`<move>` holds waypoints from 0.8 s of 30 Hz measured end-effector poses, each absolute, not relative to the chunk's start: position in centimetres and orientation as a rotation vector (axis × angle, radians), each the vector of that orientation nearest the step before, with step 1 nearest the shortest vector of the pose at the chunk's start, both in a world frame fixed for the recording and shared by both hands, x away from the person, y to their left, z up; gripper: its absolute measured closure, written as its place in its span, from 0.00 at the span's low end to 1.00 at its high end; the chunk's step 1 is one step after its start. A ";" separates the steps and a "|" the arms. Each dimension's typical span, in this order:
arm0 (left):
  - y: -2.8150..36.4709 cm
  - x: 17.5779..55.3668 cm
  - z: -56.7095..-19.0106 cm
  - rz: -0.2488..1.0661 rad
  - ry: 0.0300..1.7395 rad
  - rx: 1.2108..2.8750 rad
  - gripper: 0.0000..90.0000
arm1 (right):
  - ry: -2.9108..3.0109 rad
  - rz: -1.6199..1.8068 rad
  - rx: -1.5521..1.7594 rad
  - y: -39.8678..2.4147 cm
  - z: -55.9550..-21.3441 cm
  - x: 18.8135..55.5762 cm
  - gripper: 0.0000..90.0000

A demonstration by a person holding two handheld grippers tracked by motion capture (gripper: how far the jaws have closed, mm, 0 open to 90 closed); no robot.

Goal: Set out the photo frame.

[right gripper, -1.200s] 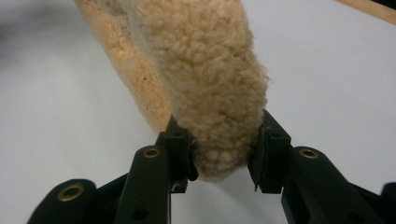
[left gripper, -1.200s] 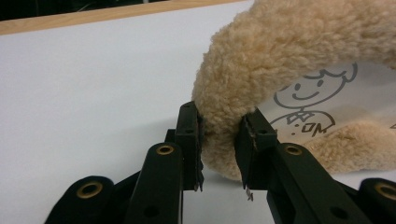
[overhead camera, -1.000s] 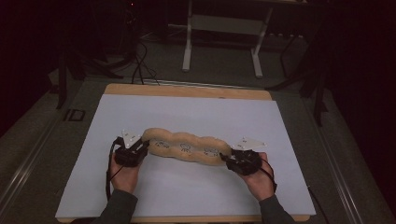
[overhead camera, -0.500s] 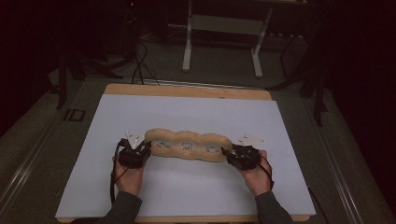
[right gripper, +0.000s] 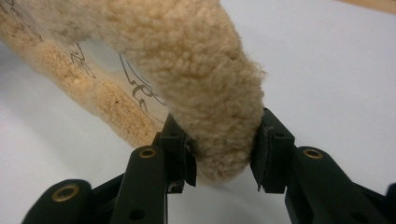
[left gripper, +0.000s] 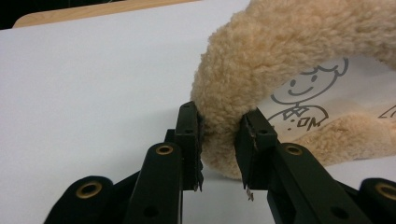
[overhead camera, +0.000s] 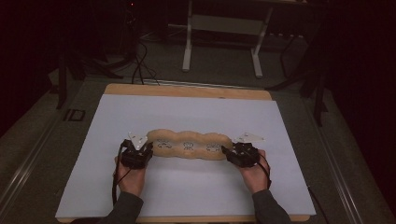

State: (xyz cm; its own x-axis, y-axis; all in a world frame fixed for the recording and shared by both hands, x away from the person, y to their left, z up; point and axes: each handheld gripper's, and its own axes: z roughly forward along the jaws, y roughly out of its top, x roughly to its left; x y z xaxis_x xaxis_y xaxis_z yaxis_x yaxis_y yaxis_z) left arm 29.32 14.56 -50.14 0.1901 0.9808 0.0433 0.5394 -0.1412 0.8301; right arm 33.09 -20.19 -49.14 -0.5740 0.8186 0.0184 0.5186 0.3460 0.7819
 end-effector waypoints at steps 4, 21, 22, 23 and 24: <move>14.5 29.3 -50.1 0.814 1.428 1.784 0.81 | 2.244 1.112 1.201 -20.4 -49.6 33.5 0.68; 15.5 29.7 -50.3 0.725 1.374 1.775 0.79 | 2.213 1.197 1.293 -21.5 -49.9 34.0 0.69; 15.6 29.7 -50.3 0.720 1.371 1.777 0.79 | 2.213 1.196 1.296 -21.5 -49.9 34.1 0.69; 15.6 29.7 -50.3 0.720 1.371 1.777 0.79 | 2.213 1.196 1.296 -21.5 -49.9 34.1 0.69; 15.7 29.8 -50.3 0.707 1.364 1.774 0.79 | 2.206 1.201 1.300 -21.6 -49.9 34.1 0.68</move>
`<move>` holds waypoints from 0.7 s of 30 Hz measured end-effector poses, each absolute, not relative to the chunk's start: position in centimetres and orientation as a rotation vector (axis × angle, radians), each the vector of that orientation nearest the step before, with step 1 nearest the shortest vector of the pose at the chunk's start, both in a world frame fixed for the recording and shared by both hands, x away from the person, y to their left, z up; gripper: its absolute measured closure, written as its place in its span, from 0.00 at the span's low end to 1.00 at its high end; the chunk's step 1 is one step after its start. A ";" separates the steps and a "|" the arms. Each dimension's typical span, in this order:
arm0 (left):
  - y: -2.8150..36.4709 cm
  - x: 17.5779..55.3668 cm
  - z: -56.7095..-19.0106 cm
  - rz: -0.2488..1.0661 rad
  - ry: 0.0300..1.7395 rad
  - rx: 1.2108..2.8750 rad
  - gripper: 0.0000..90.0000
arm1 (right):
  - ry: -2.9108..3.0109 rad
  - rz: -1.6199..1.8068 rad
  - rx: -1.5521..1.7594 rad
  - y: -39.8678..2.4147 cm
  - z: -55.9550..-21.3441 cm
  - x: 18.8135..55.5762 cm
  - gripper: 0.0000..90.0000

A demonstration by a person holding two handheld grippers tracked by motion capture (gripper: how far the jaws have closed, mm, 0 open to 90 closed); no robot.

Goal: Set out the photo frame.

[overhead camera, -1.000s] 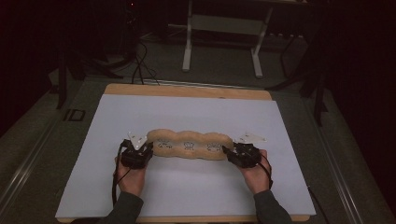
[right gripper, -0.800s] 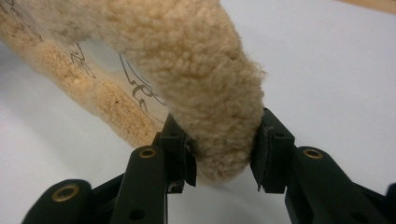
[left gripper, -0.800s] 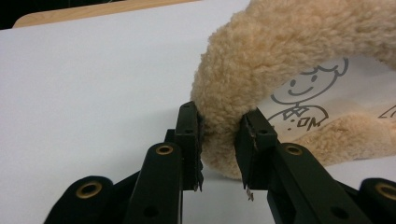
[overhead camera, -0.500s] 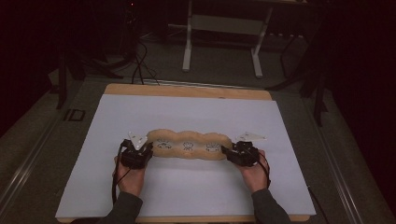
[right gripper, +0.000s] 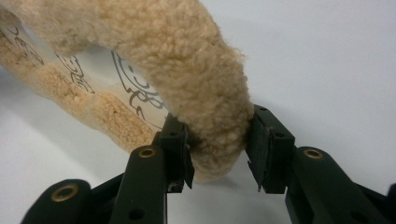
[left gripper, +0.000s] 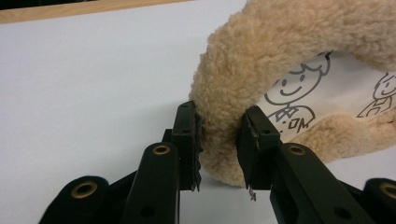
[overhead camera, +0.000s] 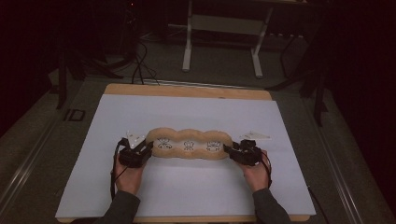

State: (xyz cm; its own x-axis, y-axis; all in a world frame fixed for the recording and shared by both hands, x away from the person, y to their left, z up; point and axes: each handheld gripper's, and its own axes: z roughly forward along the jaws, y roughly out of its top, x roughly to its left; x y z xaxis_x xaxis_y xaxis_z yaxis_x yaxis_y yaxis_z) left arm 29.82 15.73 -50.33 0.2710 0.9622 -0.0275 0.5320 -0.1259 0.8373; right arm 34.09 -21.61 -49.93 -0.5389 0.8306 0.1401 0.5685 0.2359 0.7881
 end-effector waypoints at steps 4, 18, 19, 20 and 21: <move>16.0 30.0 -50.5 0.687 1.346 1.763 0.79 | 2.202 1.205 1.306 -21.7 -49.9 34.1 0.70; 16.3 30.4 -50.8 0.602 1.293 1.737 0.76 | 2.172 1.227 1.370 -22.5 -50.0 34.2 0.69; 16.3 30.4 -50.8 0.602 1.293 1.737 0.76 | 2.169 1.227 1.371 -22.5 -50.0 34.2 0.69; 16.2 30.4 -50.8 0.601 1.288 1.740 0.76 | 2.167 1.226 1.367 -22.6 -50.0 34.2 0.69; 16.2 30.4 -50.8 0.601 1.288 1.740 0.76 | 2.163 1.227 1.372 -22.6 -50.0 34.2 0.69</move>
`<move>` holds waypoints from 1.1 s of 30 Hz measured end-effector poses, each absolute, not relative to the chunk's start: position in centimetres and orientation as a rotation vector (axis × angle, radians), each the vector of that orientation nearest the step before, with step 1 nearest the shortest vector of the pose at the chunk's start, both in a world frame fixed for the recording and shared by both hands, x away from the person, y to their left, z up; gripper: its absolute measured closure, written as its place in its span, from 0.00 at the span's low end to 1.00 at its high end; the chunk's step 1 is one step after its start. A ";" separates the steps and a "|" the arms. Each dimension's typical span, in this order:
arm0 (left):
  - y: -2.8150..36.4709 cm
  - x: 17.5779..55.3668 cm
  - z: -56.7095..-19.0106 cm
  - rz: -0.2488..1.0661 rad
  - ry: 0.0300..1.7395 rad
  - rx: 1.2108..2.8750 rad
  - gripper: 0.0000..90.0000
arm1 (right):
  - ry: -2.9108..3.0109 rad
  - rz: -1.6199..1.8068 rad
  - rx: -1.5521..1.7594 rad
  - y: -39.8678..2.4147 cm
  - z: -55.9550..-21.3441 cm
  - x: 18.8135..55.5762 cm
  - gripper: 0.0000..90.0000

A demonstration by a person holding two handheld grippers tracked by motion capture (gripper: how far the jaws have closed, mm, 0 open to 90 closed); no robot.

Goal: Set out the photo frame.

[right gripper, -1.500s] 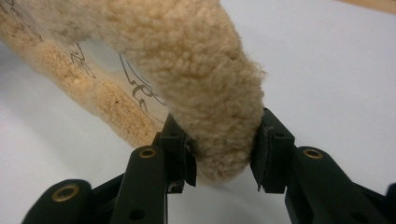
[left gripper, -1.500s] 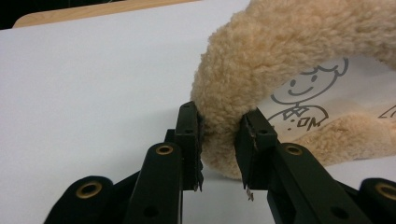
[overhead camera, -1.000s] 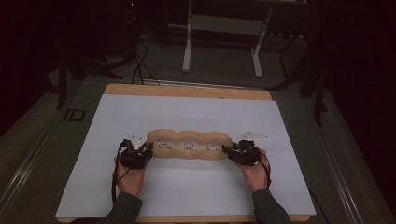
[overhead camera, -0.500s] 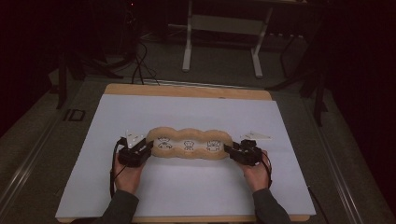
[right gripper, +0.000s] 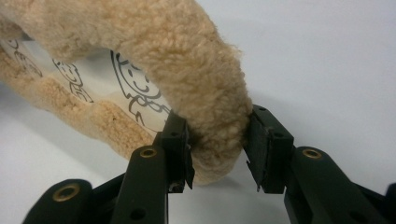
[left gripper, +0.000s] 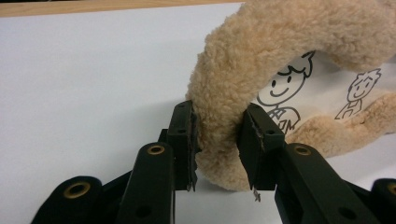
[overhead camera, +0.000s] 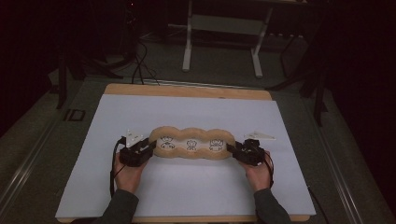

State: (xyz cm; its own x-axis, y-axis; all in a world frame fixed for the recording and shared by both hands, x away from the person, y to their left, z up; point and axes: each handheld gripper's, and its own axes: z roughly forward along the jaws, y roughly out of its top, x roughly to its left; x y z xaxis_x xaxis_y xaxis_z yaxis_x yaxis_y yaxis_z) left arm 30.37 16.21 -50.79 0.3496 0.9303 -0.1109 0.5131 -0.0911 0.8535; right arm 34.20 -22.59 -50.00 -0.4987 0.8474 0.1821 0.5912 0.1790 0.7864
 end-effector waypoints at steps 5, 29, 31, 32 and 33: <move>16.0 30.3 -50.8 0.594 1.270 1.748 0.75 | 2.154 1.240 1.392 -23.0 -50.1 34.3 0.69; 16.9 29.3 -49.9 0.620 1.259 1.721 0.64 | 2.169 1.250 1.372 -23.8 -49.6 33.7 0.54; 17.3 29.1 -49.7 0.619 1.256 1.714 0.63 | 2.175 1.255 1.356 -24.0 -49.3 33.6 0.53; 17.5 29.1 -49.5 0.616 1.255 1.709 0.63 | 2.176 1.259 1.353 -24.1 -49.2 33.5 0.53; 17.9 28.9 -49.3 0.616 1.250 1.697 0.63 | 2.178 1.260 1.350 -24.2 -49.1 33.4 0.53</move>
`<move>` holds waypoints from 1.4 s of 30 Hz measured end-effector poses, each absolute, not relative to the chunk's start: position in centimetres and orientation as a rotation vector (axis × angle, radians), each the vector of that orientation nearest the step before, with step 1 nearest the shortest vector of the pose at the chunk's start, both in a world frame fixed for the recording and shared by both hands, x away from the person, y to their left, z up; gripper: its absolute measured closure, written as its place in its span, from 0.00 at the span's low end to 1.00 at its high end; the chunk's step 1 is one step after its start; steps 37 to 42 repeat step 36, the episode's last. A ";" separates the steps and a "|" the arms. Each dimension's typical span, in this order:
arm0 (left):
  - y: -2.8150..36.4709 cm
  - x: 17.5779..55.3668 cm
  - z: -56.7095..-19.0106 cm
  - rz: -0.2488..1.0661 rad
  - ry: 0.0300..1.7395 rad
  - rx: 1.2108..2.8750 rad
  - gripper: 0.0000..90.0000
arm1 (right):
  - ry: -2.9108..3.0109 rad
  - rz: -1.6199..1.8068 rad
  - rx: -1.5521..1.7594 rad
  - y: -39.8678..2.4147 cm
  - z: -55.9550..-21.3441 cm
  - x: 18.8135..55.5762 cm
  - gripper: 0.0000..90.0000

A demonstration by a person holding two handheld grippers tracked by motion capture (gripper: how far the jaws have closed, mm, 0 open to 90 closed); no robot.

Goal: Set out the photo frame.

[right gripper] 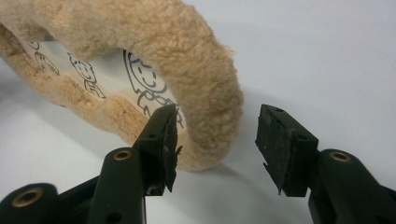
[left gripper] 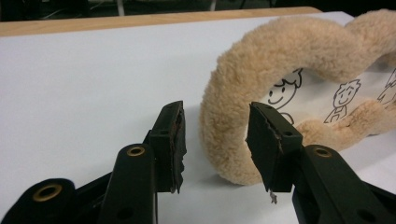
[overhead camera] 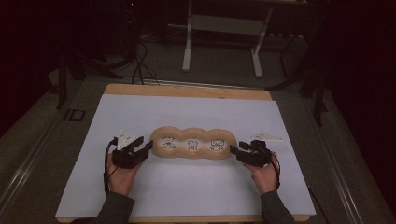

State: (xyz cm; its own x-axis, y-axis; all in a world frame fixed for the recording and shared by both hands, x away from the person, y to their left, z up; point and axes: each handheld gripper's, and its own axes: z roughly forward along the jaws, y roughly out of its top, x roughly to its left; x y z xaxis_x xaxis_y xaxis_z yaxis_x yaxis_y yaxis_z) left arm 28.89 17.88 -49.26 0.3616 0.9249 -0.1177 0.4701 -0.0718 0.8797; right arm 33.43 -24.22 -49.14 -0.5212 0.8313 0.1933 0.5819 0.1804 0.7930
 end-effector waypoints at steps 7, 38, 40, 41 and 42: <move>19.5 28.6 -48.6 0.591 1.229 1.692 0.65 | 2.179 1.258 1.358 -25.1 -48.8 33.2 0.52; 22.3 28.7 -50.7 0.538 1.088 1.979 0.60 | 2.220 1.146 1.408 -30.8 -50.1 32.7 0.52; 22.3 28.7 -50.7 0.538 1.088 1.979 0.60 | 2.220 1.146 1.408 -30.8 -50.1 32.7 0.52; 22.3 28.7 -50.7 0.538 1.088 1.979 0.60 | 2.220 1.146 1.408 -30.8 -50.1 32.7 0.52; 22.3 28.7 -50.7 0.538 1.088 1.979 0.60 | 2.220 1.146 1.408 -30.8 -50.1 32.7 0.52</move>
